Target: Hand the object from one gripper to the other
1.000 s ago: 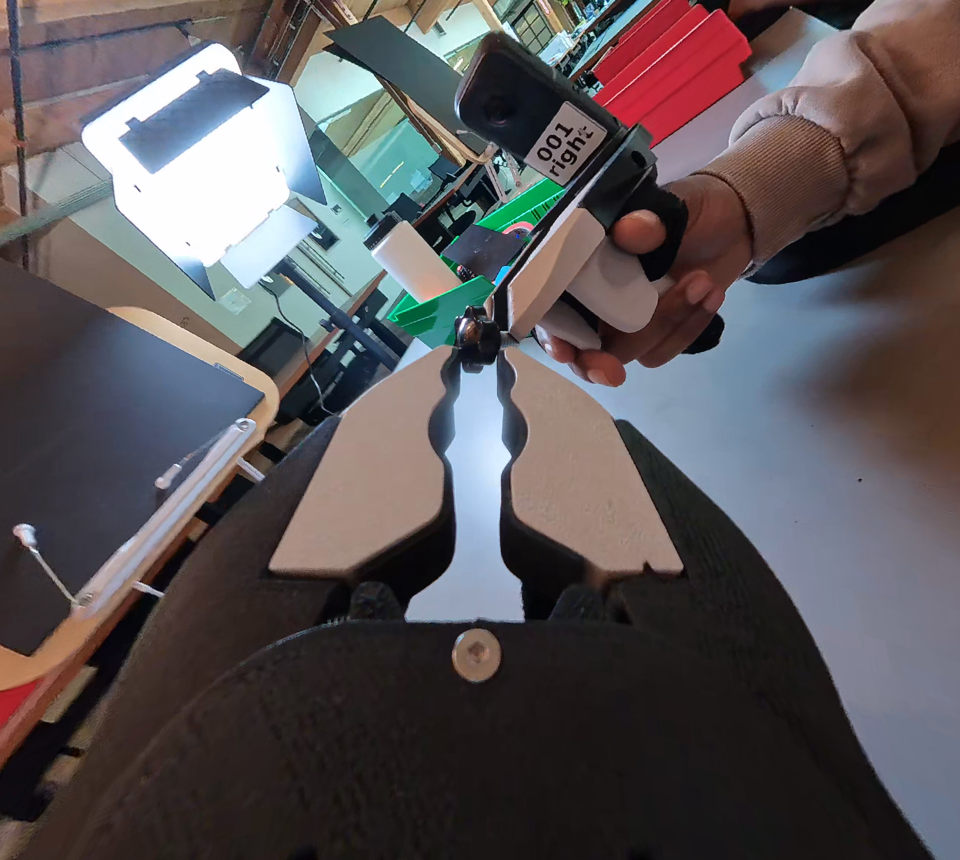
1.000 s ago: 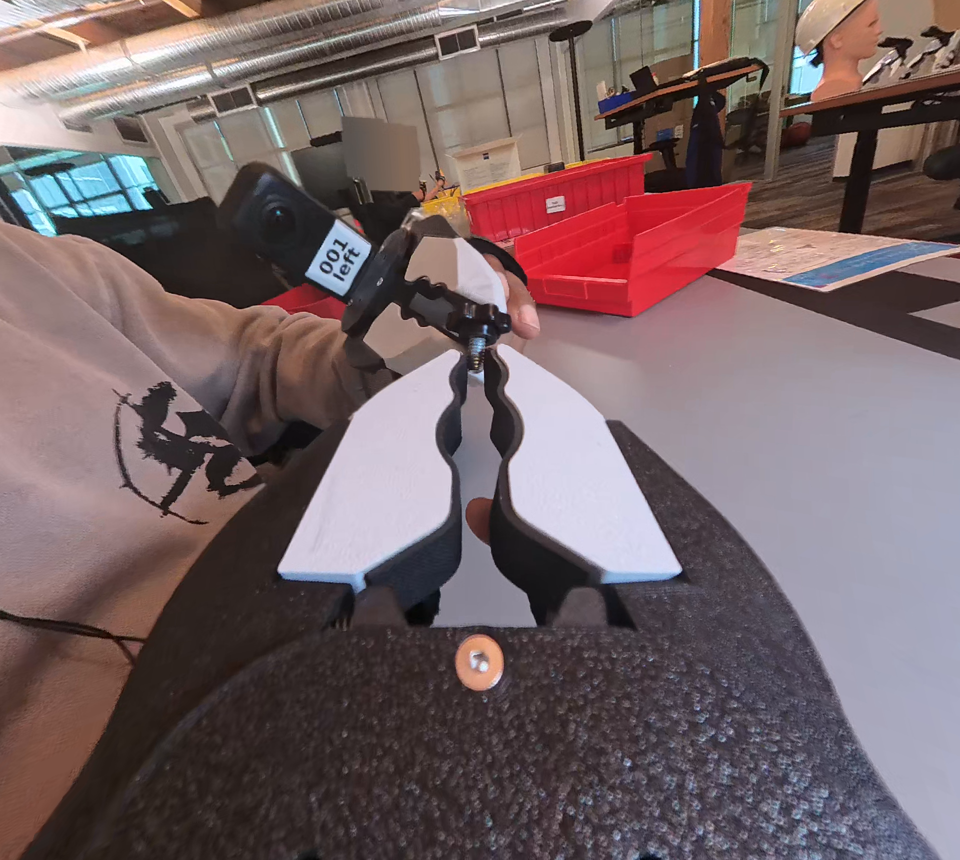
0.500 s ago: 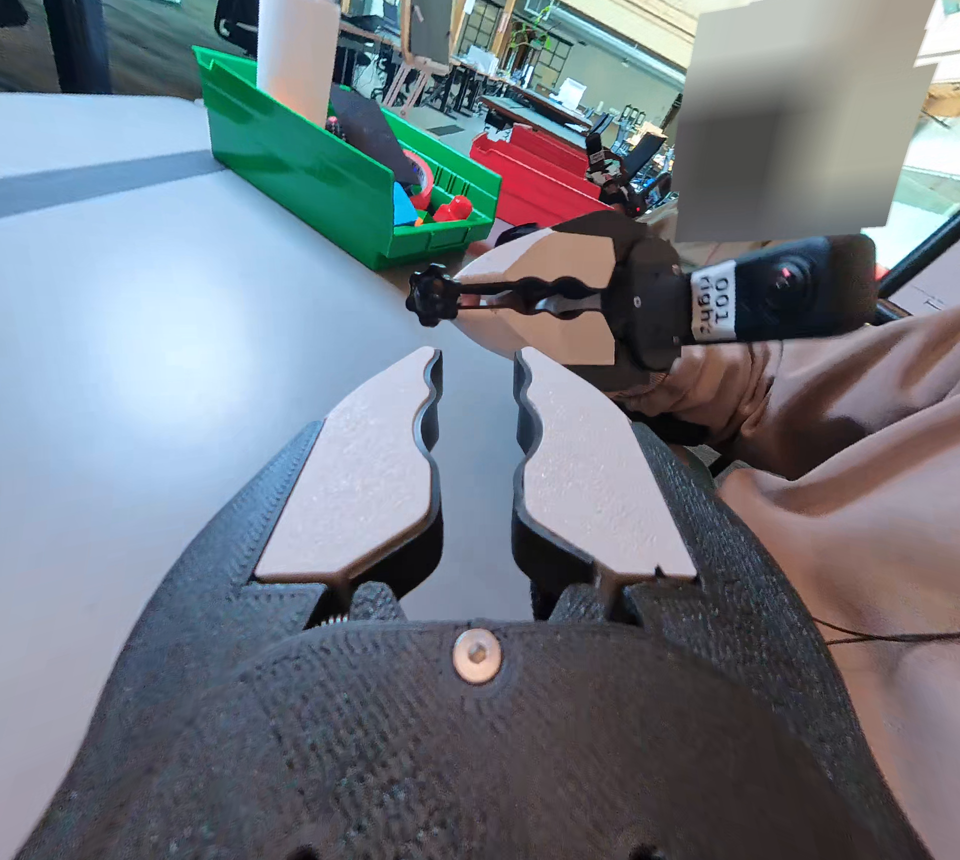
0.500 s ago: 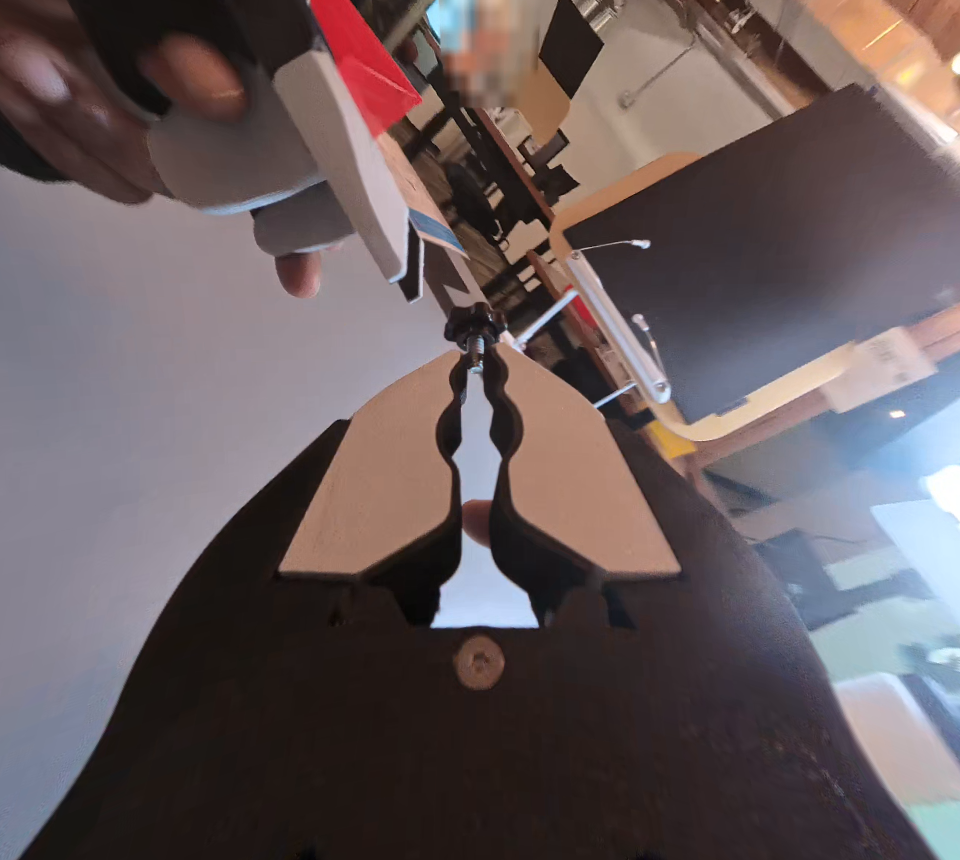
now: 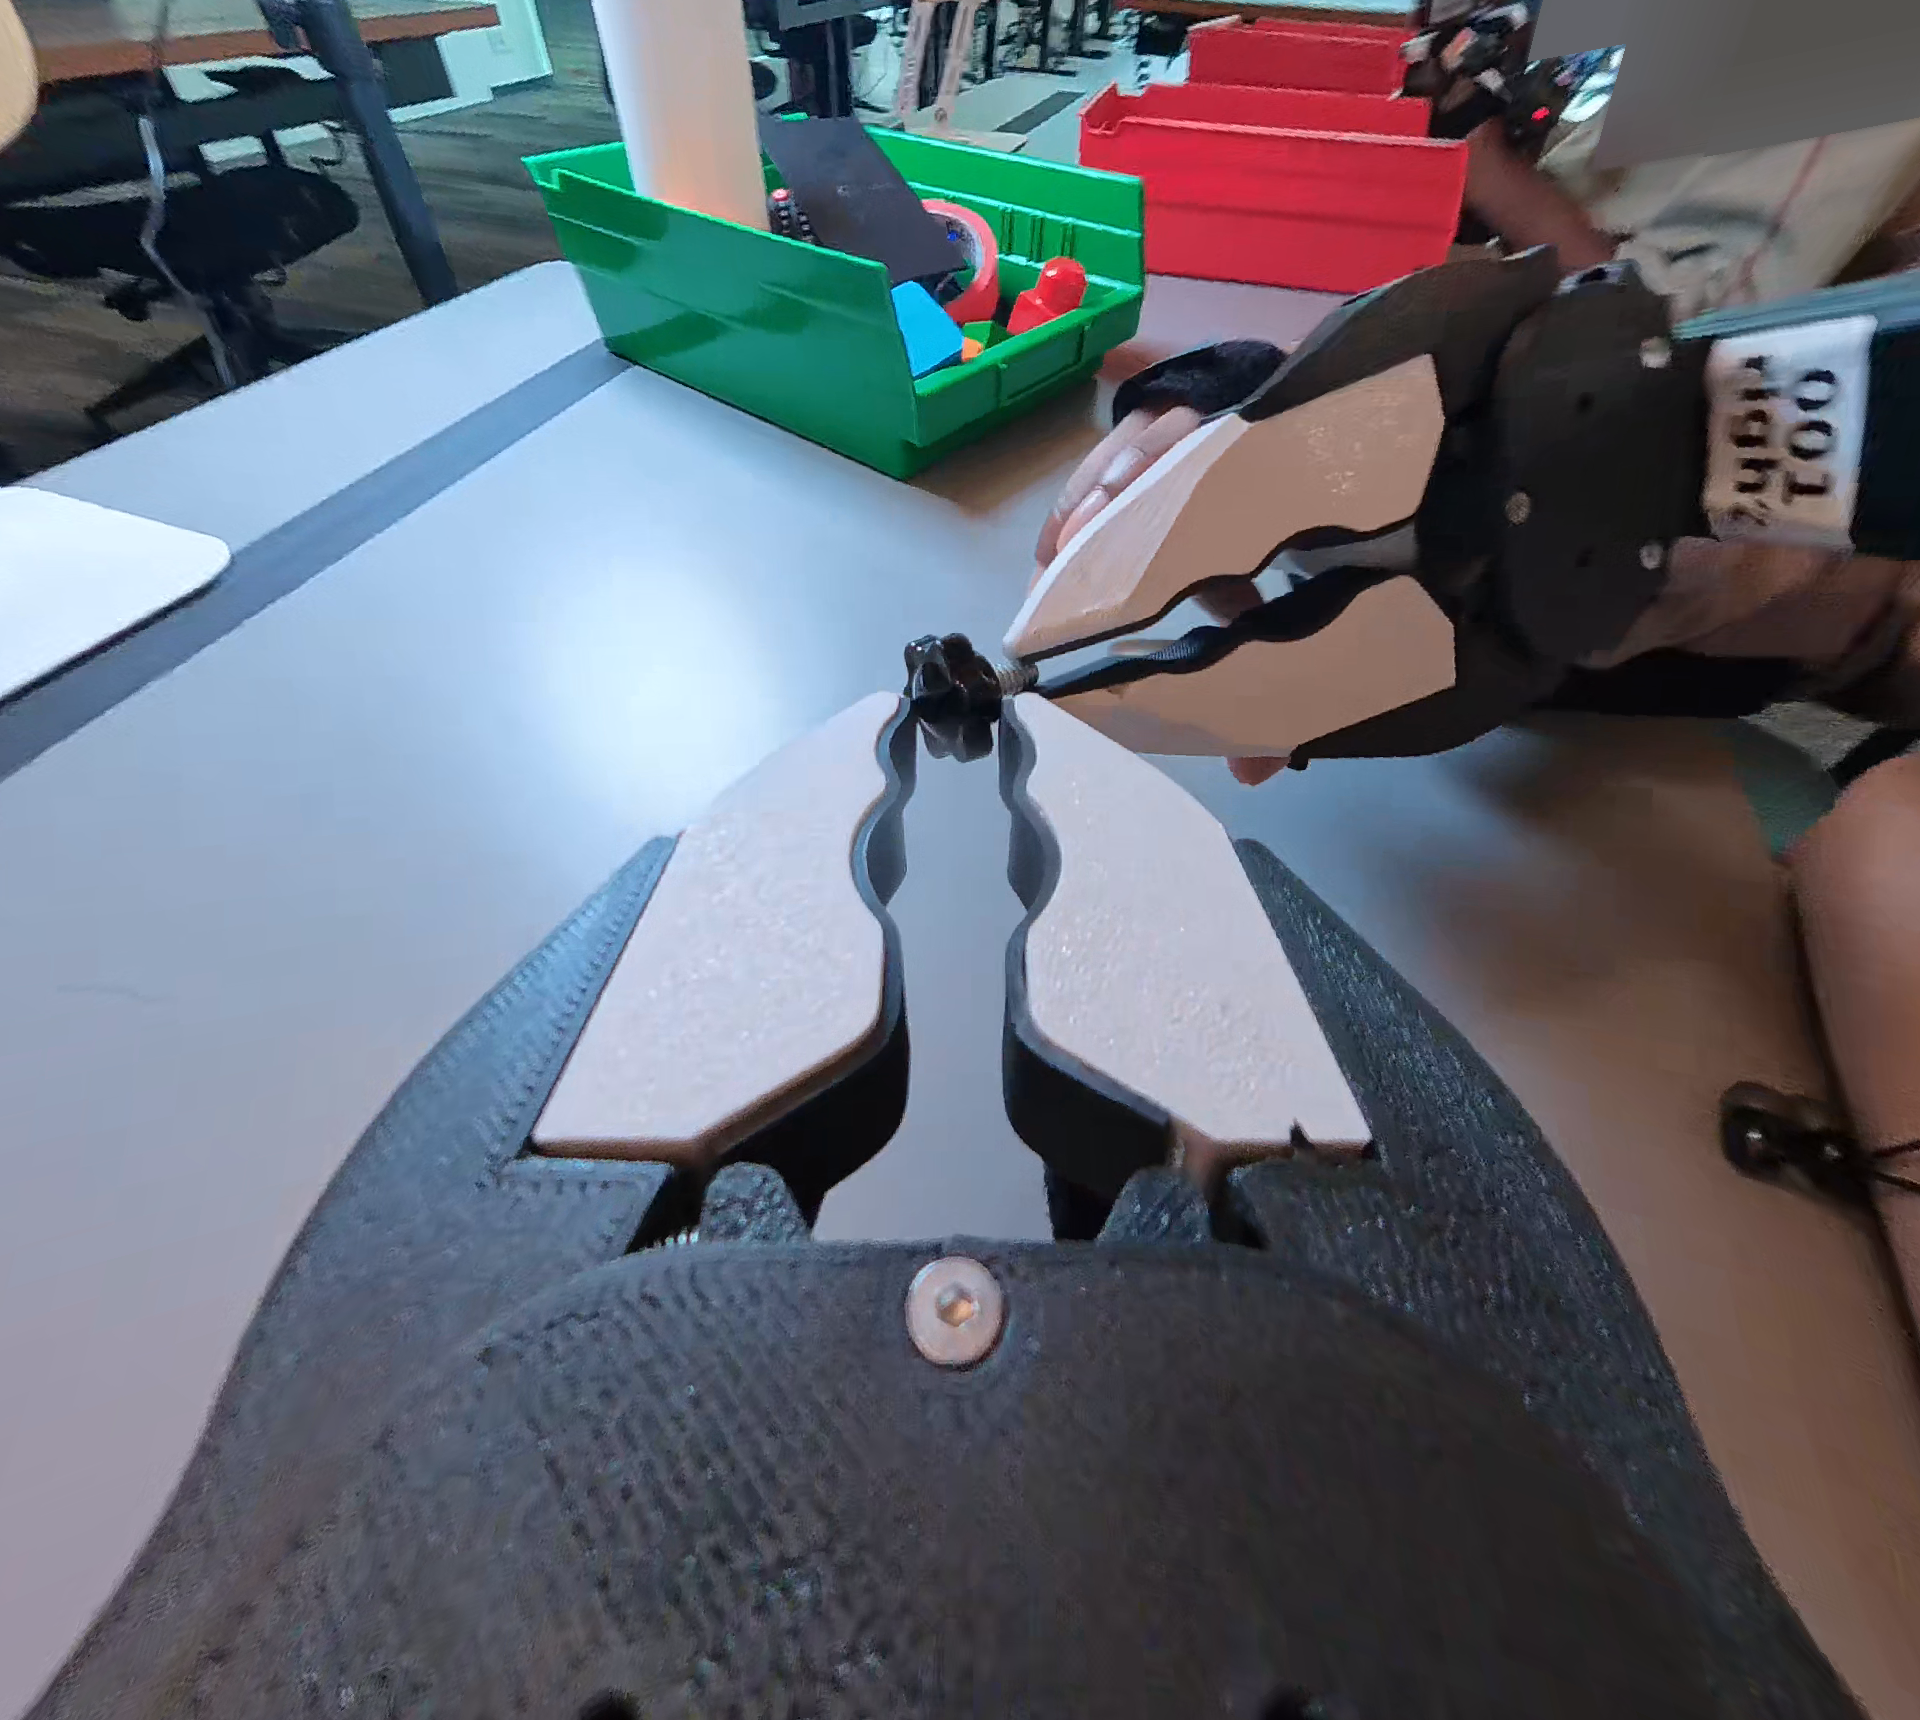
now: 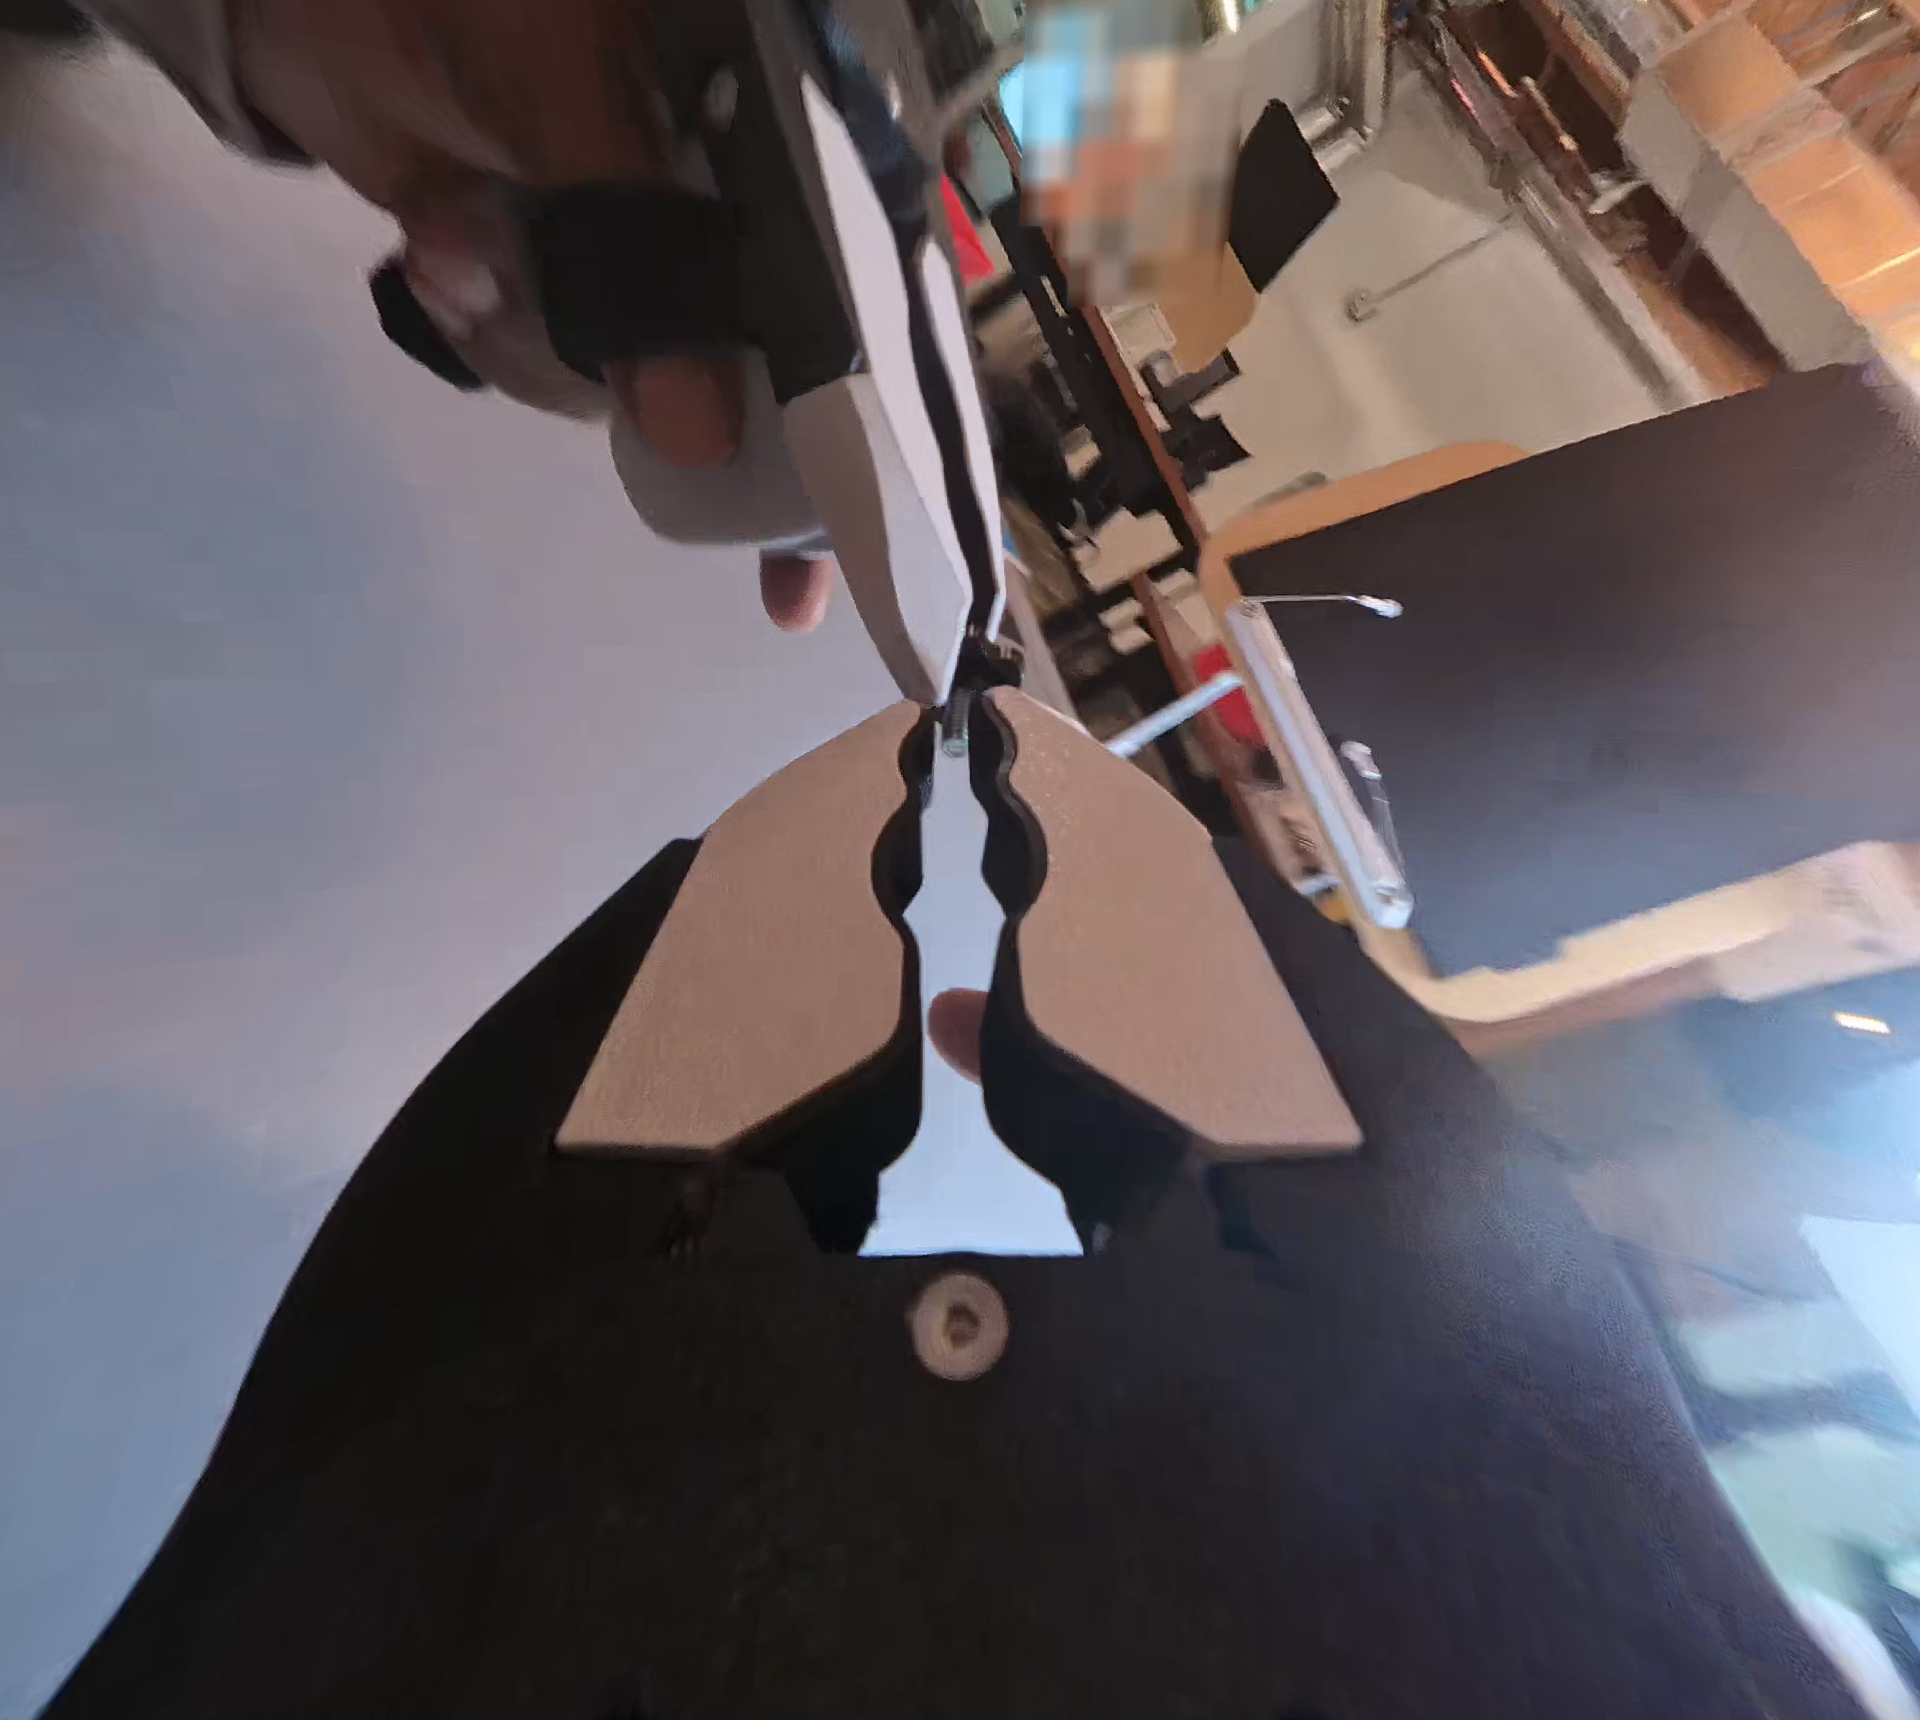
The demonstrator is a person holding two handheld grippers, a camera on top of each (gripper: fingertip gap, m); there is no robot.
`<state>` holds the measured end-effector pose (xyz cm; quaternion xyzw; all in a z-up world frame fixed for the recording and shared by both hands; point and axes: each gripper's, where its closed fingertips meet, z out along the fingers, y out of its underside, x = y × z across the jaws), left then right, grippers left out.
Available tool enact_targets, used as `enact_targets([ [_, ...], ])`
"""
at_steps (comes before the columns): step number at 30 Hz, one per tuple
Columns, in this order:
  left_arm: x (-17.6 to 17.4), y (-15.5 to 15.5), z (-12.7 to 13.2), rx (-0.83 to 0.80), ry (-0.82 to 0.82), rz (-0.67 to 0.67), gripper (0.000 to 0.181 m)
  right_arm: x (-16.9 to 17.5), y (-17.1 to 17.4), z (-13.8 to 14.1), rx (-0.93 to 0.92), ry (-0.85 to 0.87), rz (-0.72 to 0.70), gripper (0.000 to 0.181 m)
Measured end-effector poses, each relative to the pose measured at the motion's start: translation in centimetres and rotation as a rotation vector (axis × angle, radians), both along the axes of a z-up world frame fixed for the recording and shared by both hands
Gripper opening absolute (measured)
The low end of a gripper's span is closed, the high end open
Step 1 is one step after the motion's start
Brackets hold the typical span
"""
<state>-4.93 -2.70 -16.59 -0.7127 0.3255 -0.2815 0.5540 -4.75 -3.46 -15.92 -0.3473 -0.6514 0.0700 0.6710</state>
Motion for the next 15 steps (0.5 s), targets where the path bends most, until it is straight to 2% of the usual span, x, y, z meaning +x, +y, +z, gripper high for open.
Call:
enact_targets([
  [3, 0.4, -1.2, 1.4, -0.031, -0.162, -0.15, 0.015, 0.0, -2.2, 0.8, -0.399, 0.077, 0.242, 0.029],
  [5, 0.7, -2.2, 2.1, -0.07, -0.261, -0.273, 0.015, 0.5, -3.7, 1.9, -0.713, 0.127, 0.428, 0.034],
  [7, 0.9, -3.4, 3.2, -0.074, -0.363, -0.382, 0.015, 1.2, -4.0, 3.6, -0.925, 0.214, 0.553, 0.037],
  [10, 1.2, -5.0, 4.5, -0.043, -0.425, -0.479, 0.014, 1.7, -3.3, 4.6, -1.049, 0.288, 0.597, 0.033],
  [15, 2.2, -6.5, 4.4, -0.033, -0.4, -0.559, 0.014, 1.5, -5.5, 3.9, -1.143, 0.203, 0.707, 0.01],
])
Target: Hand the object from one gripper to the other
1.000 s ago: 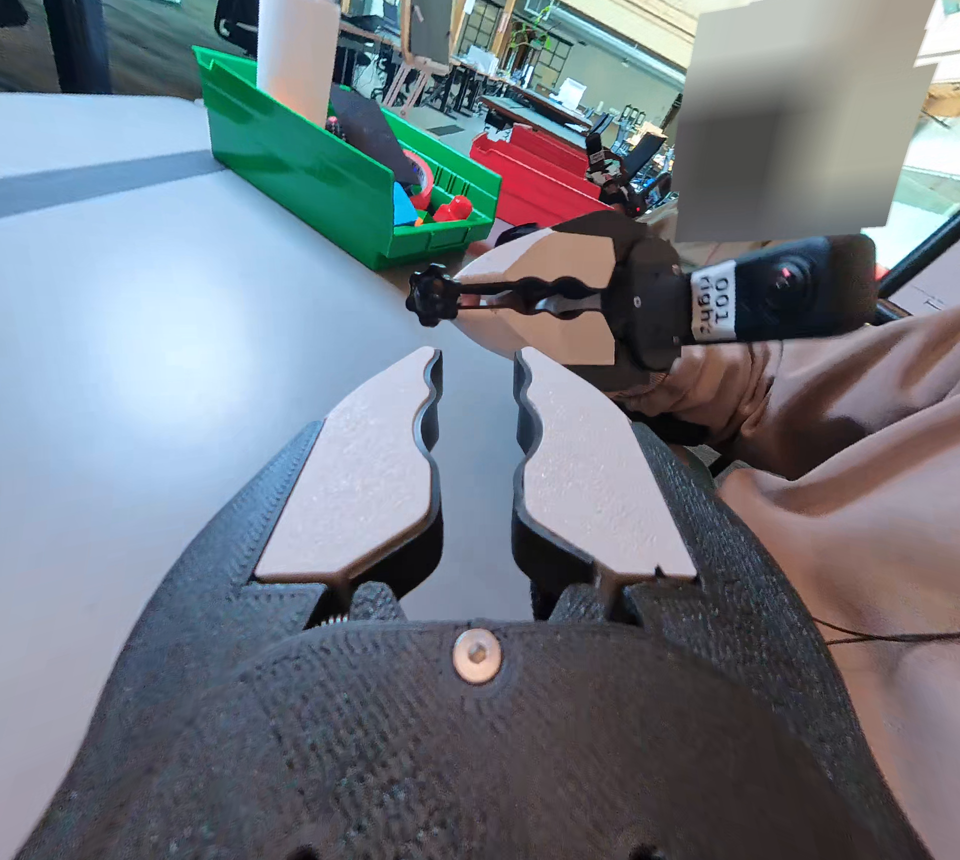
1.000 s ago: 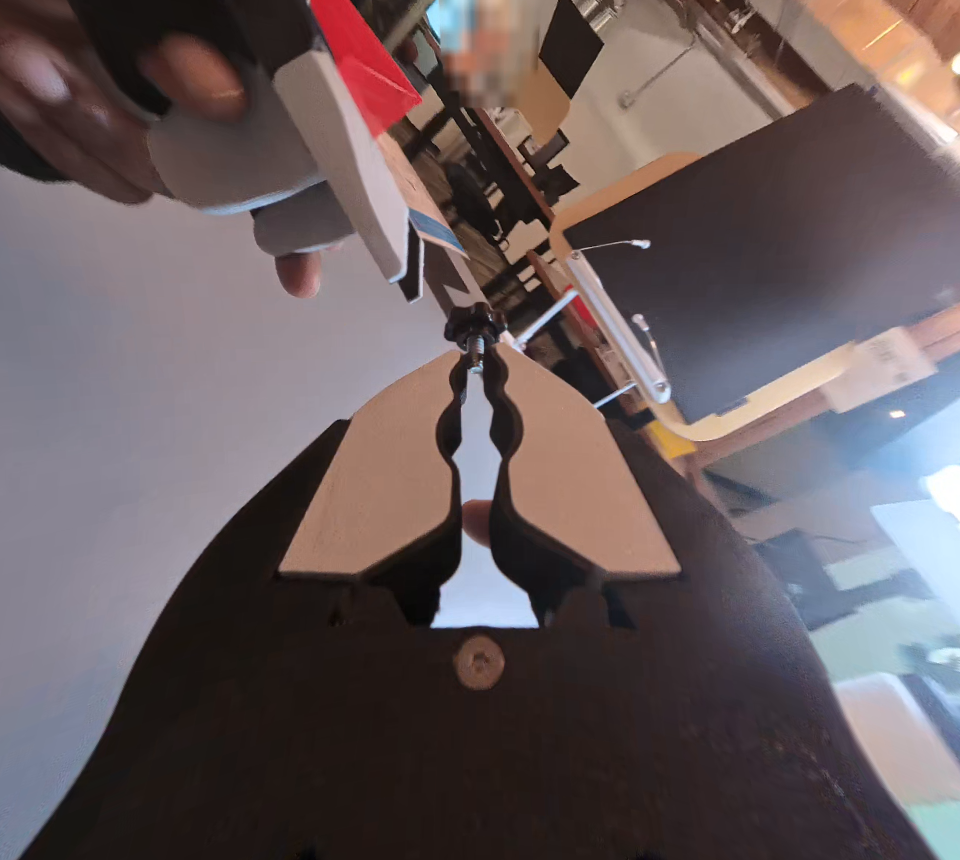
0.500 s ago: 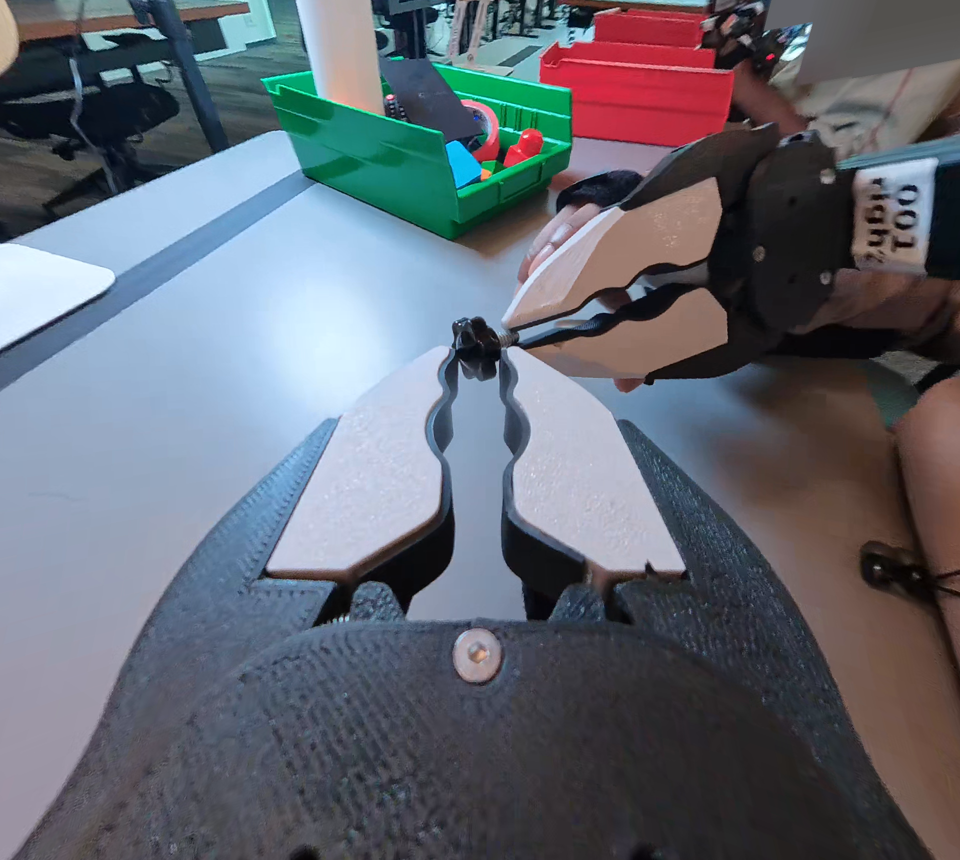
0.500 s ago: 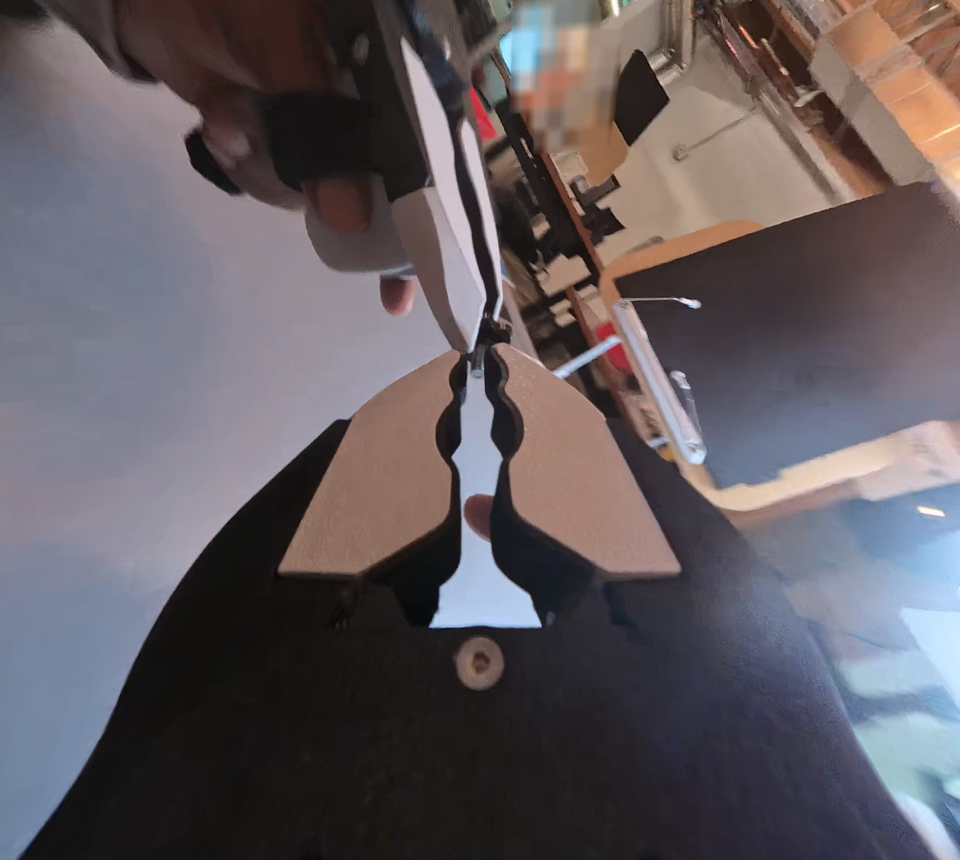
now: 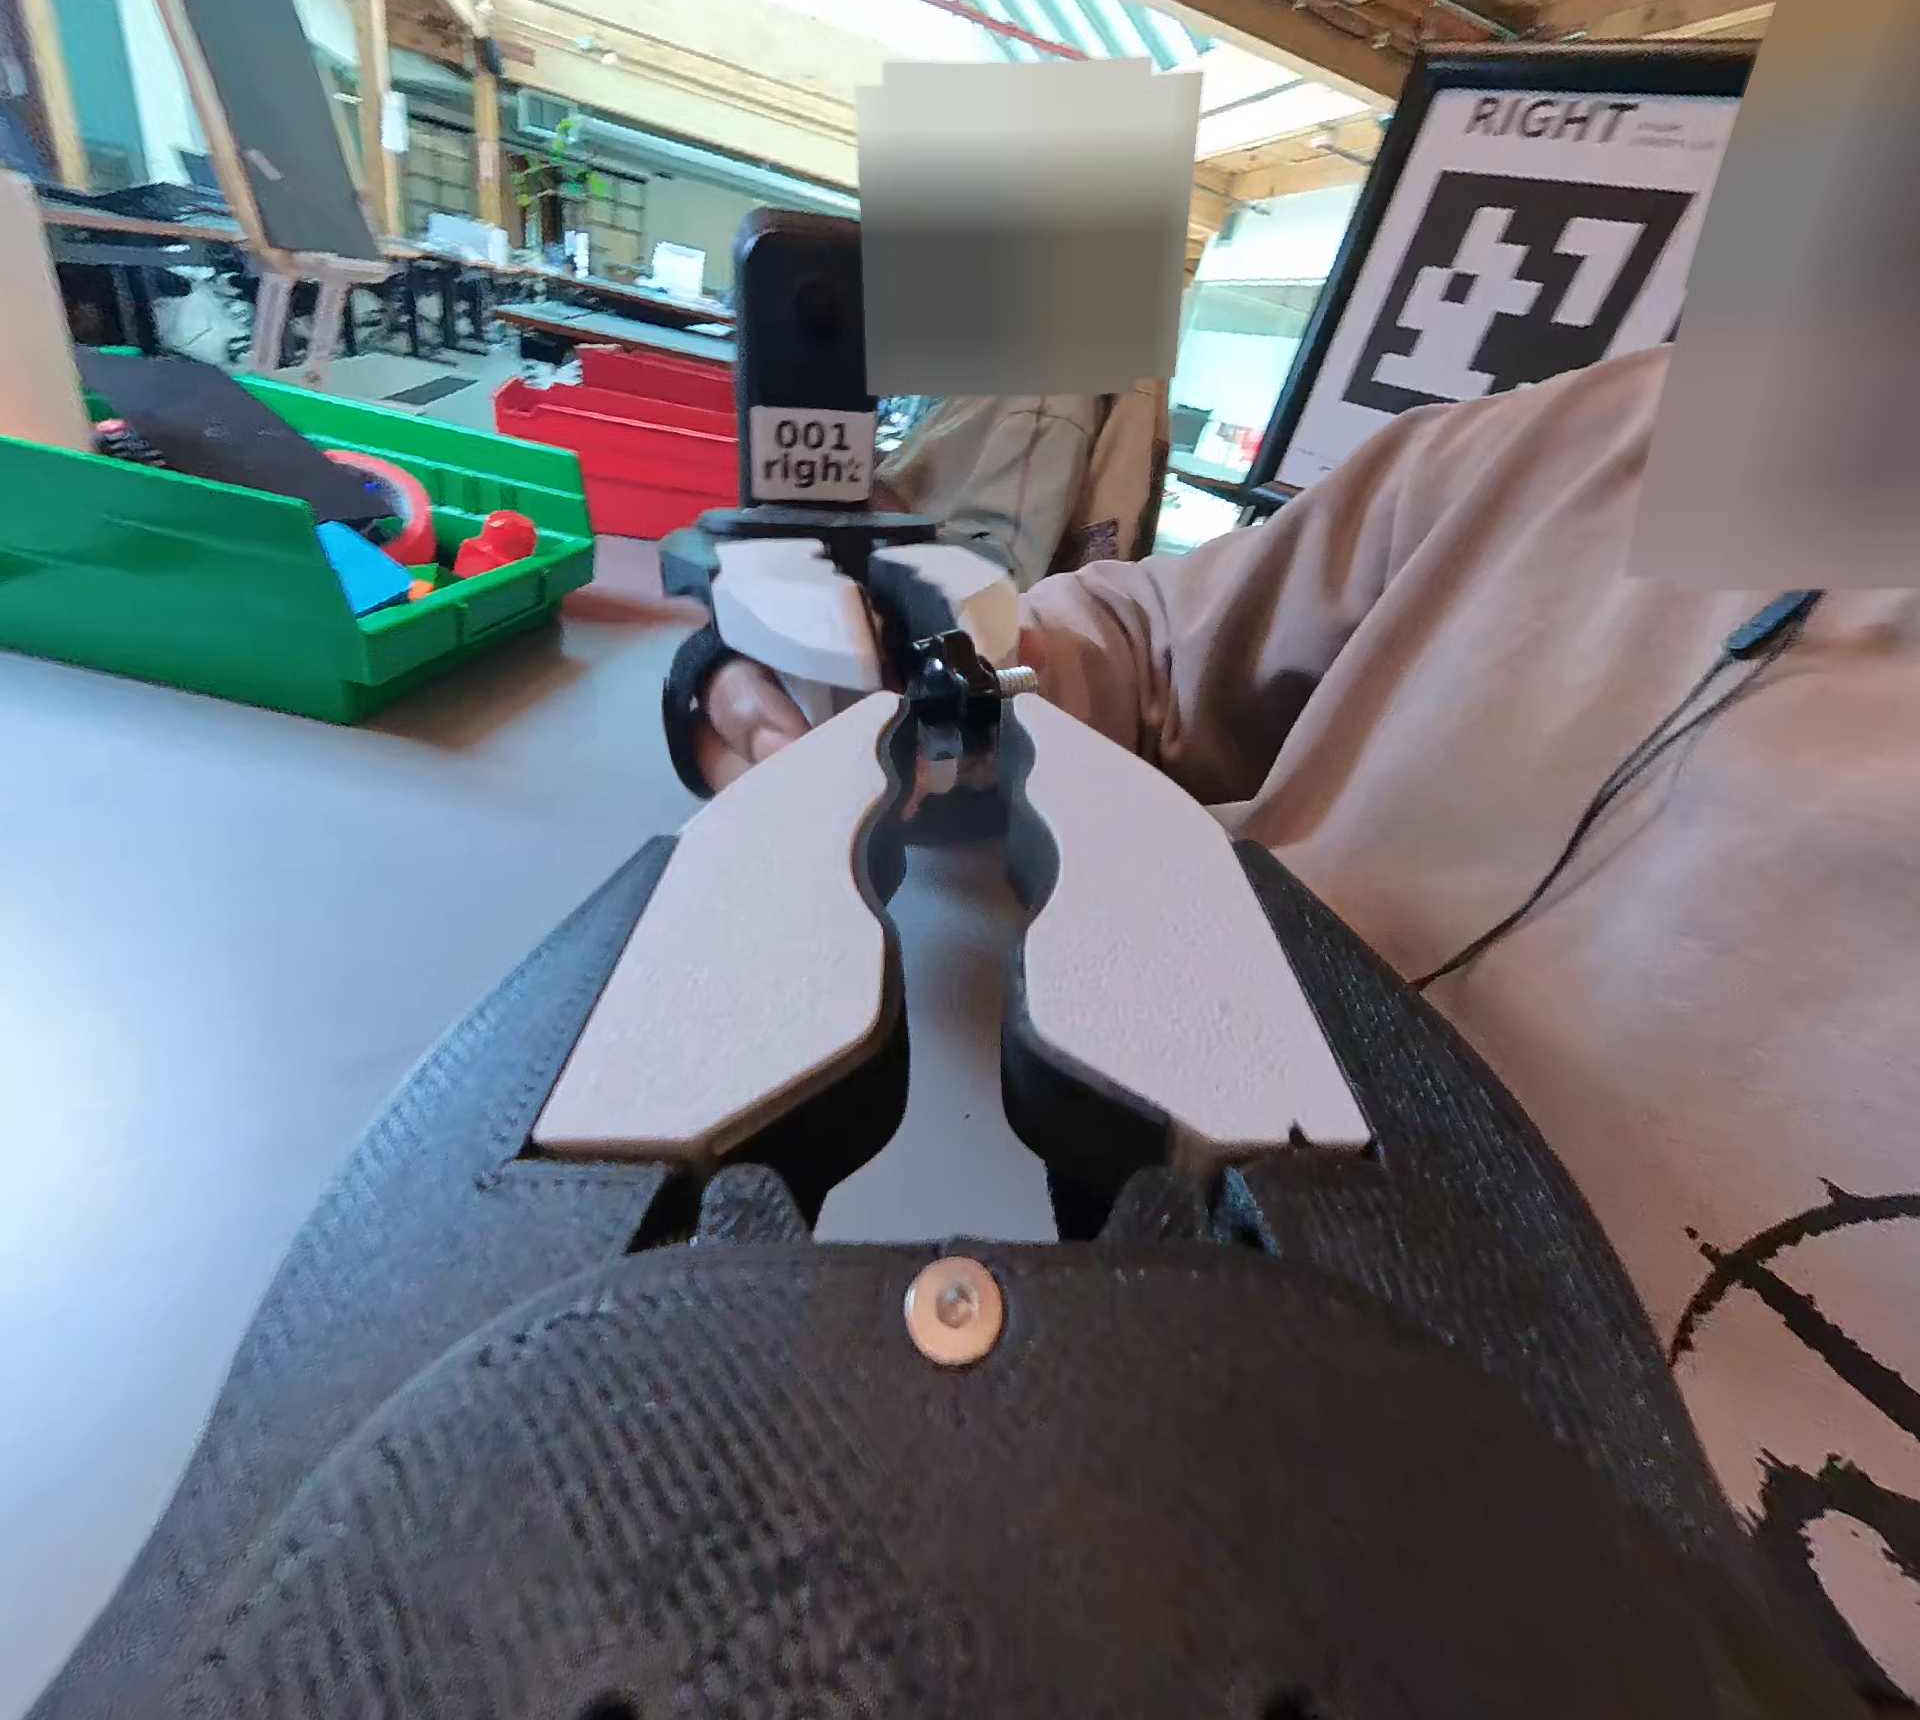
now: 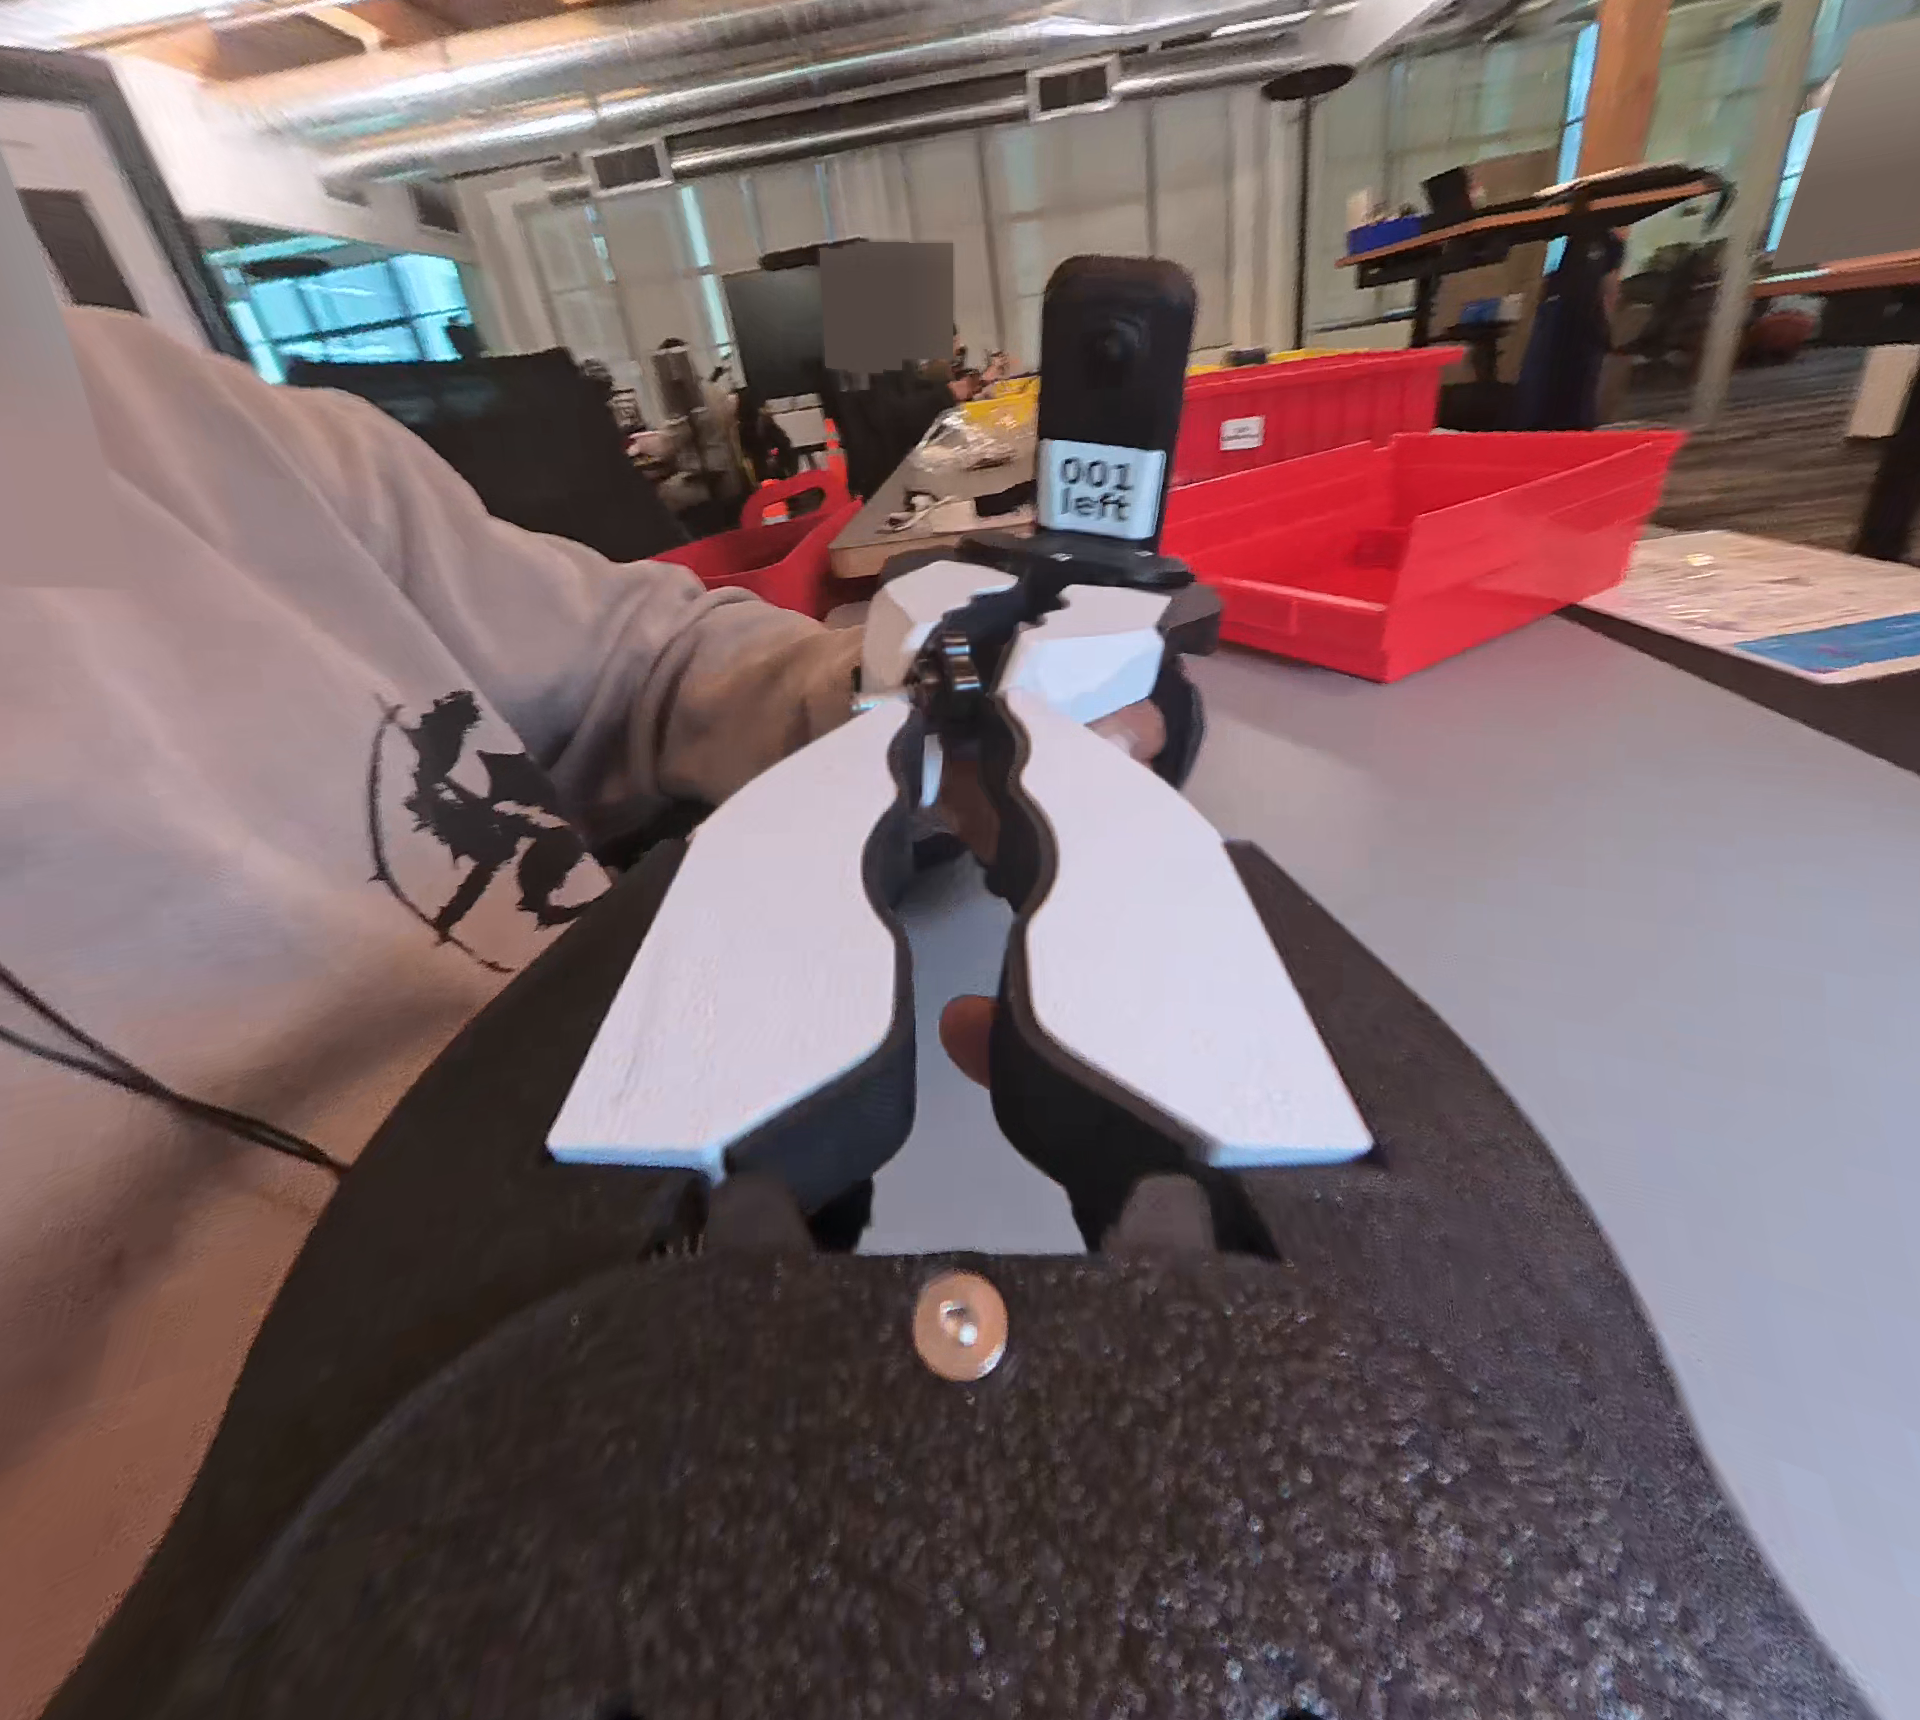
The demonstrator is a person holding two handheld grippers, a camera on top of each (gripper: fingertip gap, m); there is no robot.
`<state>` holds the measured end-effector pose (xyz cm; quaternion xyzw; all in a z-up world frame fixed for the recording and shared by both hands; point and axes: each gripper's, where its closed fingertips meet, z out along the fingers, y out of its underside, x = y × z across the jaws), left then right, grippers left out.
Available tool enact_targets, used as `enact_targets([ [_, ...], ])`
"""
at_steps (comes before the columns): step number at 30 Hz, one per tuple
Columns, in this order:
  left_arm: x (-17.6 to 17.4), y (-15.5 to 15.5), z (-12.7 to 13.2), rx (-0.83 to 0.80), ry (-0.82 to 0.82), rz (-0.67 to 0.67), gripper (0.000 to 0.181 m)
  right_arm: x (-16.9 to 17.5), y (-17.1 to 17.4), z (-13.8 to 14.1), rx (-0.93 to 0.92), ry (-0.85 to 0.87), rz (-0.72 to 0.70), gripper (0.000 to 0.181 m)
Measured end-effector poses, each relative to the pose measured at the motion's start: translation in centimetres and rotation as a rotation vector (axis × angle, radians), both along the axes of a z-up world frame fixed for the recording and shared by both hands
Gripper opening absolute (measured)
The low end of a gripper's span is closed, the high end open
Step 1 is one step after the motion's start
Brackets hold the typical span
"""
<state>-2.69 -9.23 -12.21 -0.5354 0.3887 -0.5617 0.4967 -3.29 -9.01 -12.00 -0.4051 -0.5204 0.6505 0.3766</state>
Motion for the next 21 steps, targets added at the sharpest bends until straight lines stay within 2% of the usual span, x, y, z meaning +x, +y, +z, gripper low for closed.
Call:
enact_targets([
  [3, -0.1, -0.1, 0.1, -0.009, -0.009, -0.015, 0.014, -0.1, -0.1, 0.0, -0.023, -0.012, 0.009, 0.01],
  [5, -0.2, 0.6, 0.0, -0.016, 0.002, 0.035, 0.014, -0.2, 0.8, 0.1, -0.036, -0.01, -0.035, 0.01],
  [7, -0.8, 2.2, -0.1, -0.014, 0.016, 0.155, 0.014, -0.5, 2.3, 0.0, -0.043, -0.029, -0.126, 0.01],
  [10, -2.1, 4.4, -0.4, 0.037, 0.08, 0.345, 0.024, -0.6, 5.3, -0.3, -0.021, -0.056, -0.335, 0.01],
  [15, -2.3, 5.8, -1.3, 0.171, 0.255, 0.569, 0.023, -0.3, 8.7, -1.5, 0.098, -0.157, -0.629, 0.01],
  [18, -2.1, 6.1, -2.1, 0.258, 0.368, 0.655, 0.015, -0.3, 9.2, -2.0, 0.105, -0.207, -0.729, 0.01],
  [21, -1.9, 6.3, -2.4, 0.274, 0.395, 0.695, 0.015, -0.7, 8.5, -2.3, 0.103, -0.23, -0.745, 0.01],
])
